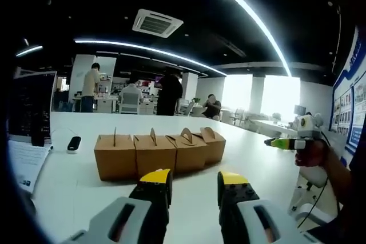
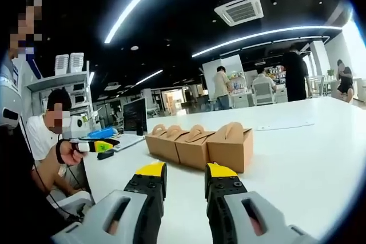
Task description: Pick up one paper box from the group, open the paper box, and remove the item inside
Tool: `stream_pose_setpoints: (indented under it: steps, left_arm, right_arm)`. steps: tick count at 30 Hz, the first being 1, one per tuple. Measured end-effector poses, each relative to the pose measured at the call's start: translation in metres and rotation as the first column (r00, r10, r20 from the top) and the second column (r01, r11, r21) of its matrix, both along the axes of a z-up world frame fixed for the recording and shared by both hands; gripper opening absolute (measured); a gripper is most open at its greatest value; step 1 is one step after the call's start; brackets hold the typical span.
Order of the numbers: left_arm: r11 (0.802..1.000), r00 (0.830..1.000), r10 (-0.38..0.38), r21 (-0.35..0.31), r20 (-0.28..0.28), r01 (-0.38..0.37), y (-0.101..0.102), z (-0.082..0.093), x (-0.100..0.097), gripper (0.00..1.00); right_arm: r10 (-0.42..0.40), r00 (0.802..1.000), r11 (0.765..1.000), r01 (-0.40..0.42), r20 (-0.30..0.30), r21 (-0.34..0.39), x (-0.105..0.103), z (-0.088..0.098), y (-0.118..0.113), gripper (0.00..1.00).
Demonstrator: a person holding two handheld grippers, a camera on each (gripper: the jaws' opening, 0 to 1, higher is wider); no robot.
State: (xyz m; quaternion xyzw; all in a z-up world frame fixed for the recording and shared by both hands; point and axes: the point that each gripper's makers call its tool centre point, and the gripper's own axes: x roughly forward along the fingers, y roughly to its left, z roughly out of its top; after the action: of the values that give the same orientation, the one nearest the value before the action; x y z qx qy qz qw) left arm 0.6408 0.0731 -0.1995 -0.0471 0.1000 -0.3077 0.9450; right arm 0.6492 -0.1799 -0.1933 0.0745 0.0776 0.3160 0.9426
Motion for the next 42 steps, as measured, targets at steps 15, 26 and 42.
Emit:
stream_pose_setpoints:
  steps: [15, 26, 42]
  left_arm:
    - [1.000, 1.000, -0.005, -0.004, 0.007, 0.005, -0.001, -0.004, 0.001, 0.34]
    - [1.000, 1.000, 0.006, -0.014, 0.013, -0.006, 0.006, -0.004, 0.003, 0.34]
    - [1.000, 1.000, -0.002, -0.019, 0.009, 0.003, 0.004, -0.007, 0.001, 0.34]
  right_arm:
    - [-0.028, 1.000, 1.000, 0.028, -0.002, 0.000, 0.008, -0.001, -0.008, 0.27]
    - [-0.054, 0.998, 0.999, 0.053, -0.018, -0.011, 0.012, -0.006, -0.012, 0.27]
    - [-0.052, 0.998, 0.998, 0.051, -0.031, -0.025, 0.013, -0.009, -0.009, 0.27]
